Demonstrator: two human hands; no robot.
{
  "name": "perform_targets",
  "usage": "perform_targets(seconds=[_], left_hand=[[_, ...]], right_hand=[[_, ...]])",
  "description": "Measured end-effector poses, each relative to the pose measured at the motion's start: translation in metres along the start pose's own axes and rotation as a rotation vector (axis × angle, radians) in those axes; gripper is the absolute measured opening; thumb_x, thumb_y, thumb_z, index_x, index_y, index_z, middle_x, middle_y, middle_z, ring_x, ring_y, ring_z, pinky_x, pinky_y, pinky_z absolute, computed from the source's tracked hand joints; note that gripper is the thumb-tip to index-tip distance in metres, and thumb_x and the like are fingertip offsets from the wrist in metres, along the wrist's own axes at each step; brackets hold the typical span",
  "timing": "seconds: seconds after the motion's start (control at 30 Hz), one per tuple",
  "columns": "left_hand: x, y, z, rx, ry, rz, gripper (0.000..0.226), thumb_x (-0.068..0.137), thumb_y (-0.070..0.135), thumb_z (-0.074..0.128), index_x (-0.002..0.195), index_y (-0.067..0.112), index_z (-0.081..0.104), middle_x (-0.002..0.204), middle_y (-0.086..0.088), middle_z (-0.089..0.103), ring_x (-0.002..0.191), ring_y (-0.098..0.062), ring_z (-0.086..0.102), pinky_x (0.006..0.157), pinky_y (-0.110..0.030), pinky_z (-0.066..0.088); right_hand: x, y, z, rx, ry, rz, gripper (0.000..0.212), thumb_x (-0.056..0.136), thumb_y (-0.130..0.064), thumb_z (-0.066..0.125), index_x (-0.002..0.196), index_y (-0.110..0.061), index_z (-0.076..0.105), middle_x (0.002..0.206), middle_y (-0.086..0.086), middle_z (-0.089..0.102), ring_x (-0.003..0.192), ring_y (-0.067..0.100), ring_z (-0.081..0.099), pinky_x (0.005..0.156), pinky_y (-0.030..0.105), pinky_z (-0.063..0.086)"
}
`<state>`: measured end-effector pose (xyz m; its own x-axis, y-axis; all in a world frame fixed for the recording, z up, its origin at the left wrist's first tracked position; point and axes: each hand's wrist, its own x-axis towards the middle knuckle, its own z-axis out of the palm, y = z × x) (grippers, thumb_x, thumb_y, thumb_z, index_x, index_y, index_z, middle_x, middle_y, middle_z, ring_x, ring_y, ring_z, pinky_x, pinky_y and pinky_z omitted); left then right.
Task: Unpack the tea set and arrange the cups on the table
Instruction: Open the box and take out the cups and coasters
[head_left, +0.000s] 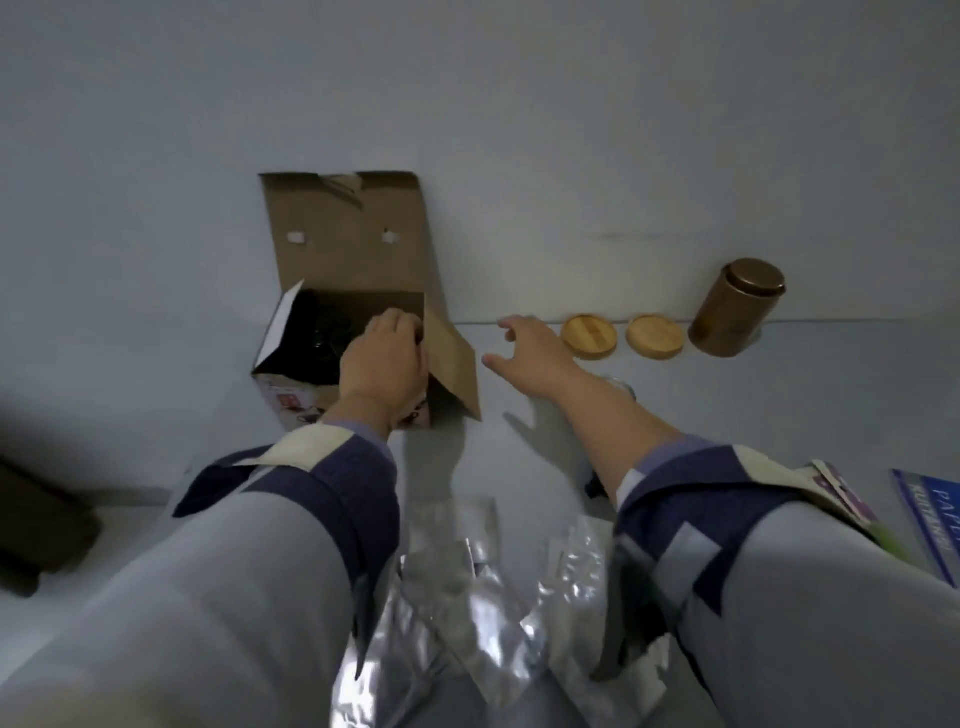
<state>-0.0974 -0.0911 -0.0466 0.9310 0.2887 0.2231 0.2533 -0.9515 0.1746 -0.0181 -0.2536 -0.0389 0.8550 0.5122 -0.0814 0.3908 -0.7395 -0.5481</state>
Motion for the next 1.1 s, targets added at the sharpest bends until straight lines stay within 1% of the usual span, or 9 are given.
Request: perform_targets(seconds=[0.13, 0.23, 0.33, 0.4, 0.53, 0.67, 0.8, 1.0, 1.1], left_hand=[[0.006, -0.051, 0.003, 0.036, -0.123, -0.104, 0.052, 0.099, 0.031, 0.036, 0.145, 0.006, 0.030, 0.152, -0.011, 0.031, 0.142, -0.024, 0.028, 0.115, -0.038, 0.028], [0.013, -0.085, 0.013, 0.101, -0.251, -0.137, 0.053, 0.102, 0.024, 0.026, 0.150, 0.003, 0.016, 0.159, -0.010, 0.013, 0.148, -0.023, 0.011, 0.121, -0.036, 0.014], [0.016, -0.108, 0.020, 0.098, -0.341, -0.163, 0.056, 0.099, 0.016, 0.031, 0.150, 0.000, 0.013, 0.160, -0.013, 0.006, 0.148, -0.027, 0.008, 0.120, -0.039, 0.017], [0.014, -0.112, 0.023, 0.122, -0.391, -0.160, 0.062, 0.096, 0.015, 0.034, 0.150, 0.001, 0.007, 0.160, -0.009, -0.002, 0.149, -0.024, 0.003, 0.120, -0.040, 0.018], [0.007, -0.107, 0.021, 0.128, -0.377, -0.199, 0.068, 0.096, 0.015, 0.032, 0.151, 0.008, -0.006, 0.160, -0.001, -0.011, 0.148, -0.017, 0.000, 0.119, -0.041, 0.021], [0.007, -0.108, 0.018, 0.133, -0.386, -0.163, 0.066, 0.096, 0.011, 0.029, 0.150, 0.007, -0.010, 0.160, -0.005, -0.012, 0.149, -0.017, -0.003, 0.120, -0.038, 0.017], [0.004, -0.105, 0.015, 0.110, -0.387, -0.199, 0.067, 0.097, 0.011, 0.030, 0.151, 0.011, -0.010, 0.160, -0.001, -0.014, 0.149, -0.015, -0.004, 0.120, -0.039, 0.018], [0.006, -0.106, 0.010, 0.119, -0.413, -0.163, 0.070, 0.096, 0.008, 0.034, 0.150, 0.009, -0.010, 0.160, -0.005, -0.013, 0.149, -0.018, -0.004, 0.120, -0.034, 0.011], [0.005, -0.106, 0.007, 0.116, -0.412, -0.165, 0.069, 0.096, 0.008, 0.034, 0.150, 0.010, -0.009, 0.160, -0.004, -0.013, 0.149, -0.018, -0.002, 0.119, -0.034, 0.012]], right_hand=[[0.029, -0.058, 0.020, -0.016, -0.043, -0.120, 0.038, 0.090, -0.022, 0.063, 0.126, -0.011, 0.059, 0.126, 0.010, 0.061, 0.115, 0.026, 0.057, 0.098, 0.034, 0.045], [0.052, -0.087, 0.038, -0.096, -0.135, -0.181, 0.032, 0.090, -0.022, 0.063, 0.119, -0.010, 0.063, 0.119, 0.009, 0.065, 0.109, 0.025, 0.060, 0.092, 0.033, 0.048], [0.074, -0.104, 0.053, -0.304, -0.282, -0.180, 0.027, 0.088, -0.027, 0.065, 0.101, -0.004, 0.065, 0.099, 0.012, 0.066, 0.094, 0.027, 0.063, 0.076, 0.035, 0.052], [0.085, -0.115, 0.063, -0.451, -0.382, -0.122, 0.024, 0.086, -0.030, 0.066, 0.094, -0.008, 0.062, 0.089, 0.008, 0.060, 0.082, 0.025, 0.058, 0.066, 0.031, 0.046], [0.098, -0.132, 0.083, -0.578, -0.452, 0.043, 0.030, 0.091, -0.022, 0.060, 0.115, -0.005, 0.060, 0.098, 0.009, 0.060, 0.086, 0.024, 0.055, 0.073, 0.029, 0.045], [0.100, -0.137, 0.095, -0.626, -0.470, 0.205, 0.042, 0.096, -0.021, 0.050, 0.135, -0.007, 0.047, 0.134, 0.008, 0.052, 0.120, 0.023, 0.053, 0.087, 0.029, 0.044], [0.098, -0.139, 0.107, -0.684, -0.452, 0.261, 0.046, 0.095, -0.027, 0.049, 0.138, -0.011, 0.046, 0.136, 0.007, 0.052, 0.123, 0.024, 0.051, 0.096, 0.032, 0.045], [0.100, -0.140, 0.107, -0.731, -0.409, 0.243, 0.044, 0.093, -0.028, 0.052, 0.133, -0.010, 0.050, 0.130, 0.007, 0.056, 0.115, 0.022, 0.056, 0.087, 0.029, 0.048], [0.100, -0.146, 0.099, -0.751, -0.398, 0.204, 0.039, 0.092, -0.028, 0.054, 0.127, -0.012, 0.055, 0.122, 0.006, 0.059, 0.109, 0.021, 0.058, 0.067, 0.028, 0.047]])
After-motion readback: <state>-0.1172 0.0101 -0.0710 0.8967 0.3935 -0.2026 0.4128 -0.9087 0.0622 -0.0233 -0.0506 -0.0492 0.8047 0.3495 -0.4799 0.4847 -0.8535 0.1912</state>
